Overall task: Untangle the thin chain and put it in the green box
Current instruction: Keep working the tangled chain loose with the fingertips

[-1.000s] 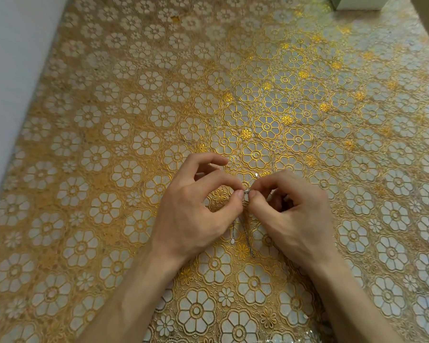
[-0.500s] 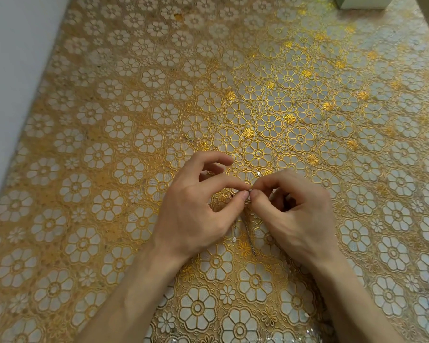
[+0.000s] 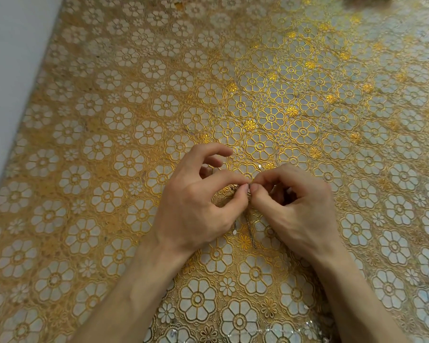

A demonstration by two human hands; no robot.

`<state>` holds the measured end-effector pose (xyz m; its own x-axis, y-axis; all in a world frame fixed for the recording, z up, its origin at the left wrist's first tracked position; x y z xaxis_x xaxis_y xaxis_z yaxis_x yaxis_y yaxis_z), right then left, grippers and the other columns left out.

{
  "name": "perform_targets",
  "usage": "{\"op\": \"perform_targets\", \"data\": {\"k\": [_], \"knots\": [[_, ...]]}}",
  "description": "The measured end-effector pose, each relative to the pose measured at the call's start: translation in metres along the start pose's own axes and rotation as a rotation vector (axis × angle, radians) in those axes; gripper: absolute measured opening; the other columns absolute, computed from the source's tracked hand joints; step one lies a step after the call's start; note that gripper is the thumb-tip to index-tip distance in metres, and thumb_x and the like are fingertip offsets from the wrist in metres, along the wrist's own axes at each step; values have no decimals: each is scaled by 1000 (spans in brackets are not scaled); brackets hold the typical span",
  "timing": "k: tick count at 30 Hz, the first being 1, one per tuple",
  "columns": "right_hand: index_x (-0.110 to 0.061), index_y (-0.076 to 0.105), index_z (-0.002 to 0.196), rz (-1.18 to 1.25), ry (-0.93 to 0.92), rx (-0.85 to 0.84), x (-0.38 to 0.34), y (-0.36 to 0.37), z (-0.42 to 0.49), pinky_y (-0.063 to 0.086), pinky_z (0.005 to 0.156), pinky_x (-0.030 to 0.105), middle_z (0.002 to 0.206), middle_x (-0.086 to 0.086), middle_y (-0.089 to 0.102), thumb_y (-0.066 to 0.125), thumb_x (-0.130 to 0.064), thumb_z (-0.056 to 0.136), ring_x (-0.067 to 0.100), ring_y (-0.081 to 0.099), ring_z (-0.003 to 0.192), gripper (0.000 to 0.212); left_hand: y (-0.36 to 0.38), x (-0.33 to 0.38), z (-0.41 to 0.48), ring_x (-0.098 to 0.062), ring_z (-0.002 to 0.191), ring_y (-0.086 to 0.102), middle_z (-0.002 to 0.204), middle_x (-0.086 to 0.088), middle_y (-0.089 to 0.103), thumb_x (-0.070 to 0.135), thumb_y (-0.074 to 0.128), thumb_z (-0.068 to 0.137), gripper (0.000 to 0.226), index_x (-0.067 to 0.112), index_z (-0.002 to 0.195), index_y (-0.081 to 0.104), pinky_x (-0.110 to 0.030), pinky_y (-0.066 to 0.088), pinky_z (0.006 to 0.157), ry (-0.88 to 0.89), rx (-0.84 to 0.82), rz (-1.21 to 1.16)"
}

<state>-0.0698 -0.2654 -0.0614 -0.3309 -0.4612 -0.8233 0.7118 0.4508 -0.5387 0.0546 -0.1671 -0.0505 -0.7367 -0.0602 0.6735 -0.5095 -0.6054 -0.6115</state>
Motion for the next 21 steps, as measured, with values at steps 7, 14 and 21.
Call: {"op": "perform_targets", "data": {"k": [7,14,21], "knots": [[-30,67,75,23,34,4,4,0,-1,35,58,18,66,-18,58,69,-31,77,8,52,58,3,-5,-2,2,-14,85,59,114,-7,61,21,76,81,4,18,83,78,-23,50,80,-52,33,-1],[-30,65,74,27,47,18,4,-1,0,36,57,19,68,-14,59,65,-30,77,9,52,58,3,-10,-12,4,-5,99,62,114,1,62,27,70,84,9,20,86,75,-13,48,81,-198,17,-140],[-28,65,74,-5,58,19,3,-2,0,35,57,15,65,-15,58,66,-29,77,8,53,58,3,-9,-12,5,-9,101,62,108,6,64,22,68,84,5,18,85,71,-17,49,81,-210,-22,-187]]}}
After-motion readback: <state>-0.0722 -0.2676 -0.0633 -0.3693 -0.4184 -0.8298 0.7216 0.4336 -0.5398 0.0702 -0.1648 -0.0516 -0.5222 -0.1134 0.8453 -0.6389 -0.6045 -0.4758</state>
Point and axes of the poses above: each hand's wrist, its own z-axis towards the middle knuckle, its own y-axis out of the palm, x = y × z, the point moved 7 cm from there along z, towards the middle knuckle
